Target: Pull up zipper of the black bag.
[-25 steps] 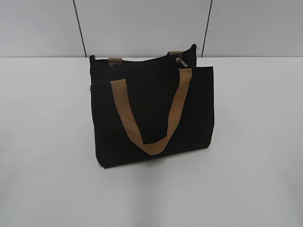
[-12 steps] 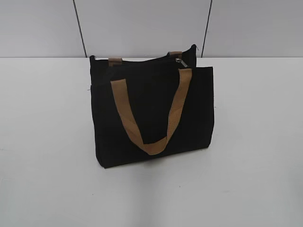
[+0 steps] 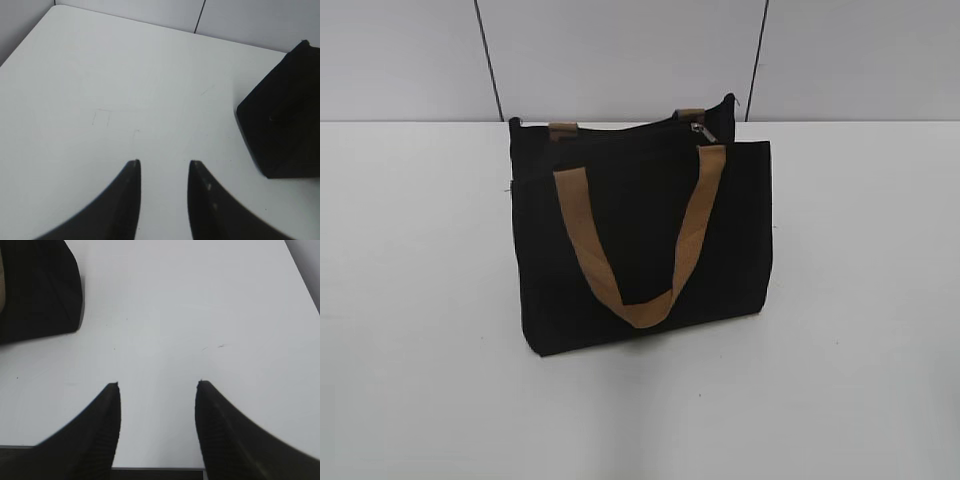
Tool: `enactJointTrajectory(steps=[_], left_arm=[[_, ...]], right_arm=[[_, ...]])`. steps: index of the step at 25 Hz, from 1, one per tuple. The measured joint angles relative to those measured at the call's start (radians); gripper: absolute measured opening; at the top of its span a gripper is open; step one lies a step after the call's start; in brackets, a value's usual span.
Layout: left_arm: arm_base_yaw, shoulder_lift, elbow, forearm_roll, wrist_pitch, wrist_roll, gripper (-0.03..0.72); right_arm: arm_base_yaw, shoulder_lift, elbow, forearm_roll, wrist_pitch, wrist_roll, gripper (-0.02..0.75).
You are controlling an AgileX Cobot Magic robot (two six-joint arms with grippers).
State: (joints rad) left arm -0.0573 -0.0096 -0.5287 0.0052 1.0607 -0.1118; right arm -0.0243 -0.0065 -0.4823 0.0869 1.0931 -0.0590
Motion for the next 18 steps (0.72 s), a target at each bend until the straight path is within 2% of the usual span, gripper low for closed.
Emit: enactJointTrajectory(steps=[18], left_arm=[[0.000, 0.000, 0.000, -0.005, 0.000, 0.000, 0.241]], right_arm=[[-0.002, 0.000, 0.000, 0.000, 0.000, 0.000, 0.382]])
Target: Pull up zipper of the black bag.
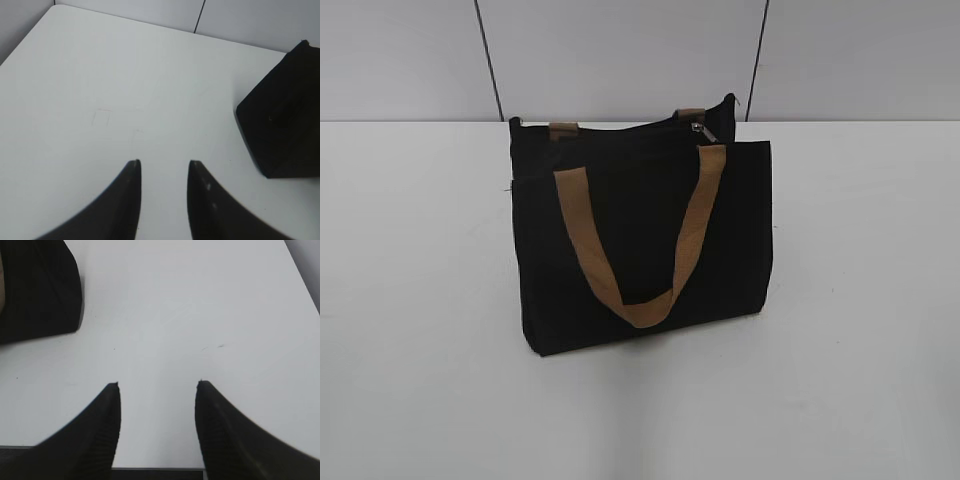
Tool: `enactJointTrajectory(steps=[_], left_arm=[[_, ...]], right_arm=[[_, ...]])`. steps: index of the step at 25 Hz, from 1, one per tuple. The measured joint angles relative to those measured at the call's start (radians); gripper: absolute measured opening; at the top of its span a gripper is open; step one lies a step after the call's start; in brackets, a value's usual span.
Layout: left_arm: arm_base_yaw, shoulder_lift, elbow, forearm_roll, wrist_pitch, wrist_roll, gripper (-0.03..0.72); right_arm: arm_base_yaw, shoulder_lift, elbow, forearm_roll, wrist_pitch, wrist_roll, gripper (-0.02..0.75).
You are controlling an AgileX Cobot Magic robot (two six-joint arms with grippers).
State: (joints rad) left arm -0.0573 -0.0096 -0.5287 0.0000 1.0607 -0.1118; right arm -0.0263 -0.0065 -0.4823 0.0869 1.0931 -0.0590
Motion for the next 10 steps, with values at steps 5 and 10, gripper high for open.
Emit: enactJointTrajectory(steps=[5, 10], left_arm=[[0.000, 0.000, 0.000, 0.010, 0.000, 0.000, 0.239], [0.000, 0.000, 0.000, 0.010, 0.000, 0.000, 0.239]], right_arm=[[0.000, 0.000, 0.000, 0.000, 0.000, 0.000, 0.382], [0.000, 0.000, 0.000, 0.000, 0.000, 0.000, 0.382]])
